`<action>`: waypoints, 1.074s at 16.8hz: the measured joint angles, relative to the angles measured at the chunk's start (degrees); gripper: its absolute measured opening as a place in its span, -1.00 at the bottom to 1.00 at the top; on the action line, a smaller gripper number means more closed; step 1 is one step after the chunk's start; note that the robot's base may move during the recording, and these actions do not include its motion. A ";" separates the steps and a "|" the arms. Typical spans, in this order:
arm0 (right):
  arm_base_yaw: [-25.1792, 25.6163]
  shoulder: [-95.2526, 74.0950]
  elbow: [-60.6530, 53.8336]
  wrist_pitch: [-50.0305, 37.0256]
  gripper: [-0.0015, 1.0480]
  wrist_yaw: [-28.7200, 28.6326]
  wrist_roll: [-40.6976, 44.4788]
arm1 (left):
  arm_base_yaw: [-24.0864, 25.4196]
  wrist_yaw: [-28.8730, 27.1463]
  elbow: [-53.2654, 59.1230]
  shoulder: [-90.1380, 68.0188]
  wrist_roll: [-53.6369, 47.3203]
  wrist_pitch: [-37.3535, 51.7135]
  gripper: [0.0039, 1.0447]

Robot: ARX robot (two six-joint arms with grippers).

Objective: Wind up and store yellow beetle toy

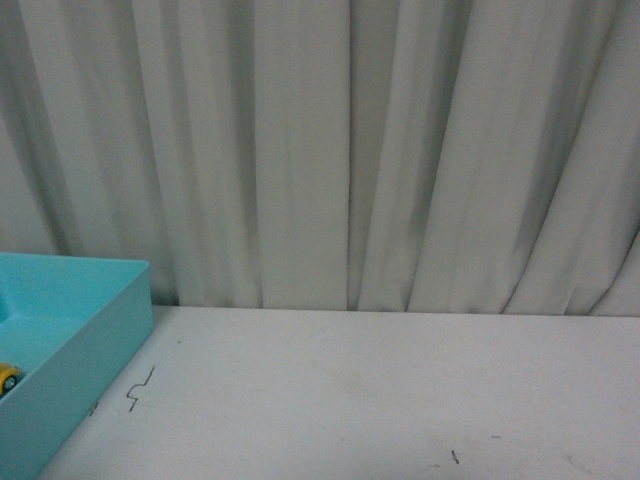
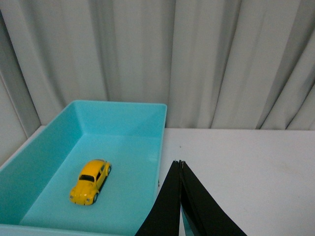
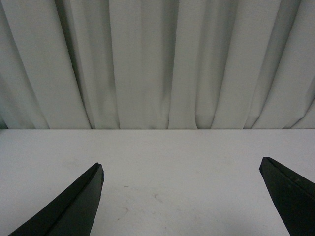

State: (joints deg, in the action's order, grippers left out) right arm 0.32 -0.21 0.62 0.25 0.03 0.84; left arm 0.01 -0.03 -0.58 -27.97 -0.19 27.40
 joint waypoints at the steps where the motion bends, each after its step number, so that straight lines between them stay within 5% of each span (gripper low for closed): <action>1: 0.00 0.00 0.00 0.00 0.87 -0.02 -0.02 | 0.00 0.00 0.00 2.14 0.00 -1.38 -0.97; 16: 0.00 0.00 0.00 -0.02 0.87 -0.02 -0.02 | 0.02 0.00 0.02 18.36 0.00 -17.79 -0.97; 18: 0.00 0.00 0.00 0.02 0.87 0.00 -0.02 | 0.00 0.02 -0.02 27.71 0.00 -27.36 -0.97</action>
State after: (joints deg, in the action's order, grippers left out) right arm 0.32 -0.21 0.62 0.27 0.03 0.82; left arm 0.01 -0.01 -0.60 -0.25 -0.19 0.03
